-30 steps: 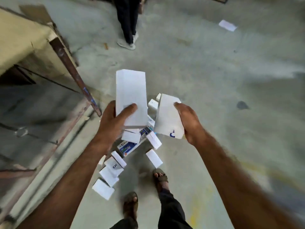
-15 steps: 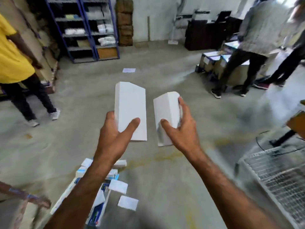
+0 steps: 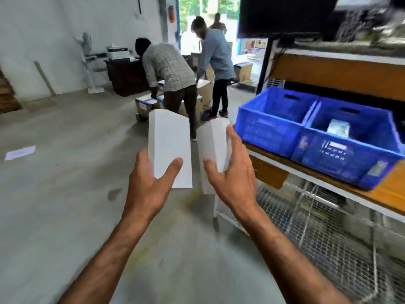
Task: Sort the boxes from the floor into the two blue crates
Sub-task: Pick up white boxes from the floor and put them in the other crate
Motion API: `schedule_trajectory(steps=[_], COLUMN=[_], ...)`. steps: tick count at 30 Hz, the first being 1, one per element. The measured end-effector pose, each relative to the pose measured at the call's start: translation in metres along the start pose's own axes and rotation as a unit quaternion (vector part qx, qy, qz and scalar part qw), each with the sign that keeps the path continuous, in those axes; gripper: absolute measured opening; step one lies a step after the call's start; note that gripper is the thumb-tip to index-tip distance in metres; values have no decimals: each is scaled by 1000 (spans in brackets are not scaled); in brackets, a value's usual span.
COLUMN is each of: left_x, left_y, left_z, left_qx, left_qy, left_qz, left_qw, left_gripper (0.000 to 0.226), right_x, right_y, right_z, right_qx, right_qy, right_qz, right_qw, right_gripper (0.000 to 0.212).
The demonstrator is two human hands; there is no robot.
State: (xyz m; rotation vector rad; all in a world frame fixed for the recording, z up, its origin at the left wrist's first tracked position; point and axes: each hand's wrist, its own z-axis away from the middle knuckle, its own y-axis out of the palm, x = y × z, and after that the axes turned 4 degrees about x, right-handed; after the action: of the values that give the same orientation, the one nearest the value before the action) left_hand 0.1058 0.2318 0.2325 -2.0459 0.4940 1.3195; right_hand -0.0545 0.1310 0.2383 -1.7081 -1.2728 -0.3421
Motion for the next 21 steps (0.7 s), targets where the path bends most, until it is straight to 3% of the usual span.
schedule_trajectory(steps=[8,21], left_x=[-51,-89], left_y=[172,362], left_z=[-73,-224], left_qx=[146,253], left_qy=[61,133], left_qz=[26,36], left_qw=[987,958], left_gripper=[57,51], right_x=[-109,-219], right_y=[-86,-124], right_z=[-61,-204], right_qx=[-108,-213], right_qy=[108,181], right_qz=[71,170], right_qw=[986,945], right_gripper=[88,88])
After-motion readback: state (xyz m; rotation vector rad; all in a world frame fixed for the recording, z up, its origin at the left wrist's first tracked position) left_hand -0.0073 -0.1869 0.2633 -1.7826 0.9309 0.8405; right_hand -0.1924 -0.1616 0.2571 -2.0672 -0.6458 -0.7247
